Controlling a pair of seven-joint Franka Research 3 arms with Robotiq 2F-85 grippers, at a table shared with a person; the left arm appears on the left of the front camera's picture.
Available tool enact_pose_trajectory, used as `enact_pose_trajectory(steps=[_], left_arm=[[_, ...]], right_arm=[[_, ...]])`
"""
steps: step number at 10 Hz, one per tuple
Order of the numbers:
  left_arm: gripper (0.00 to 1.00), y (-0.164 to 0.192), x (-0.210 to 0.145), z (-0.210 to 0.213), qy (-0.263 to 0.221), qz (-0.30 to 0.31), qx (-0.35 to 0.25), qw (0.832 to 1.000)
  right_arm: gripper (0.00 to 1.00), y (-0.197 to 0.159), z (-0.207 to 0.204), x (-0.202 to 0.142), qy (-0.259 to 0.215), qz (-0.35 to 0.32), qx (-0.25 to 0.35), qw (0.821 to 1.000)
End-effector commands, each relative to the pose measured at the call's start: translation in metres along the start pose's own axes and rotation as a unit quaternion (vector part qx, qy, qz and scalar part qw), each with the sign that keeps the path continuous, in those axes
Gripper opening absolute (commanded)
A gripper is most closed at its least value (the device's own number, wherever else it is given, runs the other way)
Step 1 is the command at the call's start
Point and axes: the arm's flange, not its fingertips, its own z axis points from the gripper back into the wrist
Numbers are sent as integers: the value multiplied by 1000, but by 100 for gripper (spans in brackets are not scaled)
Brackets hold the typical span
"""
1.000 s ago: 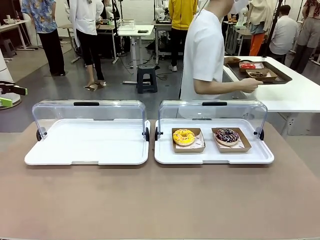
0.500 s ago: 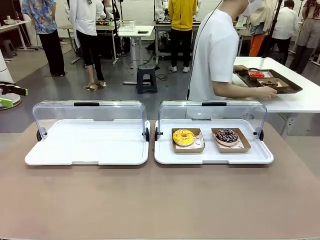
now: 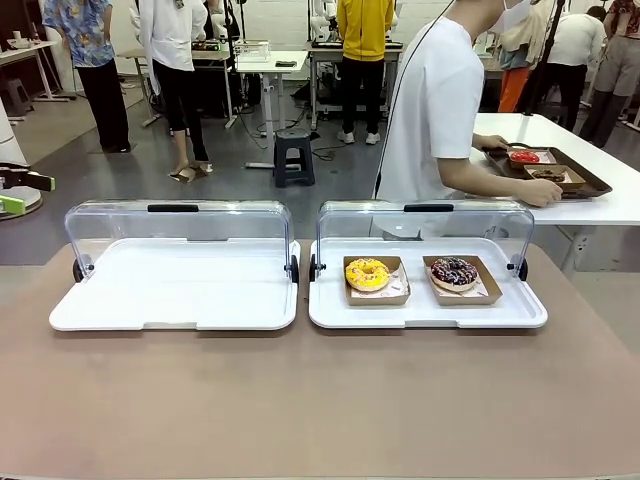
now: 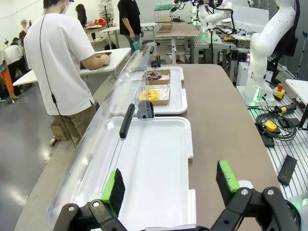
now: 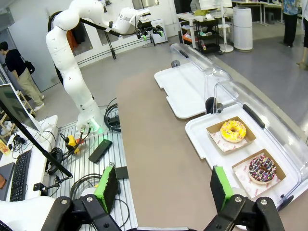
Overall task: Provide the desired donut to the person.
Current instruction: Place the picked Paper togo box onto the Handle tray extended by the person.
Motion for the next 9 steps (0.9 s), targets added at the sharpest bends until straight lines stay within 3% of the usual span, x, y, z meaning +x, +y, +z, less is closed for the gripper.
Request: enact_pose_trajectory(steps=[1, 9], left_arm=[[100, 0, 0, 1, 0, 0, 1, 1000], [100, 0, 0, 1, 0, 0, 1, 1000]], right_arm=[[100, -1, -1, 0, -6, 4, 4, 1000], [100, -1, -1, 0, -6, 4, 4, 1000]])
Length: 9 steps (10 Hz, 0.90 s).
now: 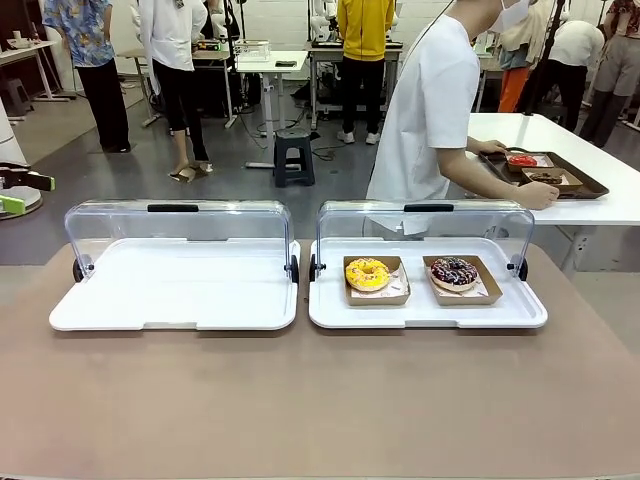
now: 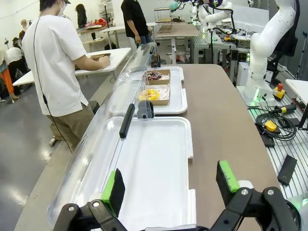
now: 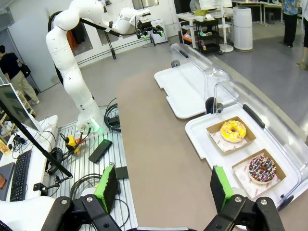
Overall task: Provide the desired donut to the person.
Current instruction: Place the picked Paper togo box onto the Handle tray extended by the person.
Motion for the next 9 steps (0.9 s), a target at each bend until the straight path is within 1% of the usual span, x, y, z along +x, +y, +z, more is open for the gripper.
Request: enact_pose_trajectory(steps=[1, 9], left_arm=[[100, 0, 0, 1, 0, 0, 1, 1000], [100, 0, 0, 1, 0, 0, 1, 1000]], right_arm=[[100, -1, -1, 0, -6, 4, 4, 1000], [100, -1, -1, 0, -6, 4, 4, 1000]])
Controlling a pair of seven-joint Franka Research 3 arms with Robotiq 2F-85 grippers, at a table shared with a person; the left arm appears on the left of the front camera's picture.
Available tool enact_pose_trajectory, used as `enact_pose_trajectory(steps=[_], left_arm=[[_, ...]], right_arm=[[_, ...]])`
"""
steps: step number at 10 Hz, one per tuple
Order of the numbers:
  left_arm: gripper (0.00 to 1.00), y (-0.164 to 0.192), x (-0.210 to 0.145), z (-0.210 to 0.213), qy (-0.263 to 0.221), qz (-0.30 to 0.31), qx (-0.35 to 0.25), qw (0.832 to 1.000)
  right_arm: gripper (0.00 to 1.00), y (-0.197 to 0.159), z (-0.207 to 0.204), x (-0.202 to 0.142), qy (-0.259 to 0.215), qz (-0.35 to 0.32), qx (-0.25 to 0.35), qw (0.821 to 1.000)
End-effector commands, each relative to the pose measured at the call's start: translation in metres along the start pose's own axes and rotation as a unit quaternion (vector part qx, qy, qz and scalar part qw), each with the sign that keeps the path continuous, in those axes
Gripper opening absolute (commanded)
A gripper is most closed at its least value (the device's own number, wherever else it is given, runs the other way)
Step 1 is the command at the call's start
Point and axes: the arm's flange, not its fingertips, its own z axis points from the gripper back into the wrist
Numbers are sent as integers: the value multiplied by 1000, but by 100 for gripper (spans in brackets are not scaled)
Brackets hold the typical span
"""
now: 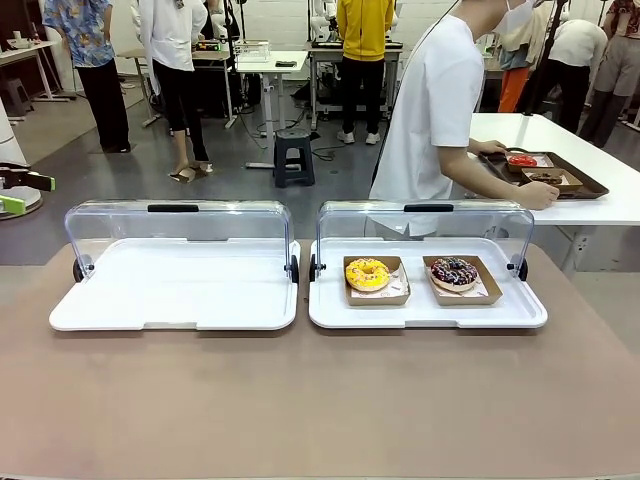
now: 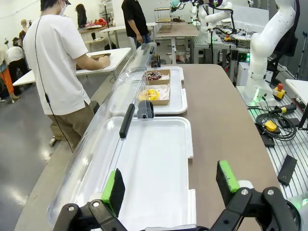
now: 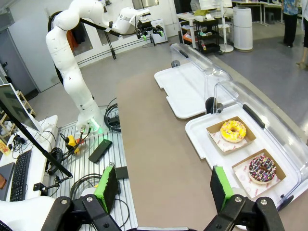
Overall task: Provide the desired donut to the person.
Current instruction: Place the picked Paper togo box onto the Handle tray extended by the person.
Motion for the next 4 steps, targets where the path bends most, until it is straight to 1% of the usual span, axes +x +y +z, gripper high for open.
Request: enact_pose_trajectory(steps=[1, 4], left_arm=[[100, 0, 0, 1, 0, 0, 1, 1000], [100, 0, 0, 1, 0, 0, 1, 1000]], right_arm=[[100, -1, -1, 0, -6, 4, 4, 1000], [100, -1, -1, 0, -6, 4, 4, 1000]])
